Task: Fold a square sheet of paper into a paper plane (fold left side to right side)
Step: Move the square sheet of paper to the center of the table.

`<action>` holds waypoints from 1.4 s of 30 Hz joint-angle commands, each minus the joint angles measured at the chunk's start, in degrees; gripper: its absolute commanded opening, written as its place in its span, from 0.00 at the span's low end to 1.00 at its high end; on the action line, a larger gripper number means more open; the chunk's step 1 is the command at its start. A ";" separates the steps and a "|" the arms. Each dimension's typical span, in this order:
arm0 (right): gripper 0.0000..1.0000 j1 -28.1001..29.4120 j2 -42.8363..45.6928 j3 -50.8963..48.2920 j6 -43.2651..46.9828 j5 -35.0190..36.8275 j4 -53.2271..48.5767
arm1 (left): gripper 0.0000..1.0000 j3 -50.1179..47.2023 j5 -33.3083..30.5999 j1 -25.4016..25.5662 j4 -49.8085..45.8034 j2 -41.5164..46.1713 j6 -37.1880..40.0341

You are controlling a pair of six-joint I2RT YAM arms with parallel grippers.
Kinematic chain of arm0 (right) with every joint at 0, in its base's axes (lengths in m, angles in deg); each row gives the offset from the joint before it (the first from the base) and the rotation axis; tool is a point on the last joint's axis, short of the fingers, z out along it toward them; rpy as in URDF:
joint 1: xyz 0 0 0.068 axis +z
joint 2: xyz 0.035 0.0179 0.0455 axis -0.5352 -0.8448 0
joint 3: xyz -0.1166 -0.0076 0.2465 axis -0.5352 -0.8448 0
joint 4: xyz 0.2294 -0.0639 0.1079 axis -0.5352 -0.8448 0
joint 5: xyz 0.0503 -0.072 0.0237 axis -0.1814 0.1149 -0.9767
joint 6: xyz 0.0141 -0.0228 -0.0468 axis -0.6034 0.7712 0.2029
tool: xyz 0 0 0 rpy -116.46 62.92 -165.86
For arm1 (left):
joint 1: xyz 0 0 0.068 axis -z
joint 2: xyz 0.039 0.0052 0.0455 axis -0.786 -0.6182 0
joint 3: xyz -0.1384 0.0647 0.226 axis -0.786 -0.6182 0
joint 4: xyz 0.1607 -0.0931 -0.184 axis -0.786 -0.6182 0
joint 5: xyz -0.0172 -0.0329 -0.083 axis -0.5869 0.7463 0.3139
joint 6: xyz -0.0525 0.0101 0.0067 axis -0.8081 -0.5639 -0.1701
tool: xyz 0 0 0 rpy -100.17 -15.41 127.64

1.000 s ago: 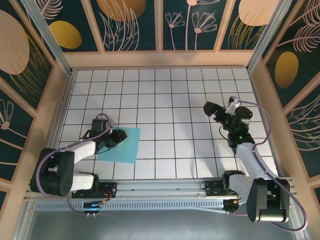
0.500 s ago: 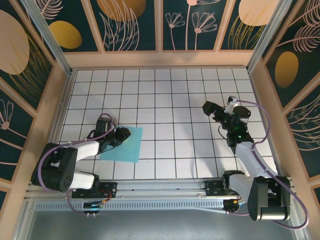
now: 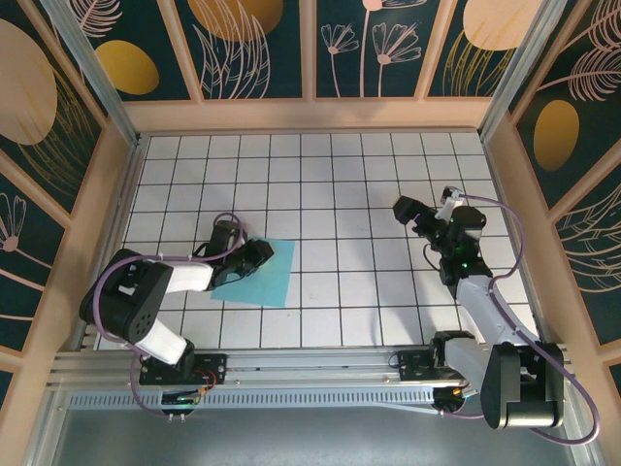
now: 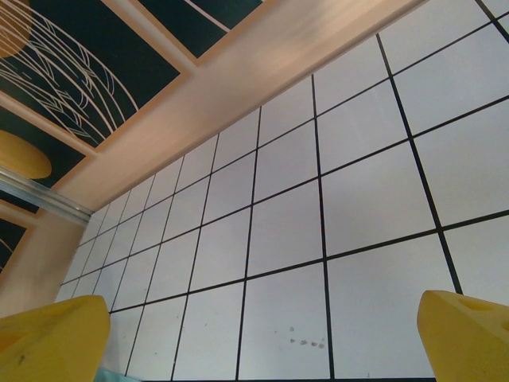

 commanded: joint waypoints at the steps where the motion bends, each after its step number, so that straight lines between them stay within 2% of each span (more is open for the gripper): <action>1: 0.99 0.47 -0.01 1.28 0.53 1.50 -0.66 | 0.26 1.74 -2.79 1.72 2.19 -2.53 -3.00; 26: 0.98 0.56 -0.62 1.59 -0.03 3.13 -3.07 | 0.21 13.88 -11.38 10.04 10.71 -16.69 -13.98; 42: 0.97 1.06 -3.60 3.09 -0.21 2.87 -4.83 | 0.20 20.46 -14.89 12.27 11.67 -20.90 -17.62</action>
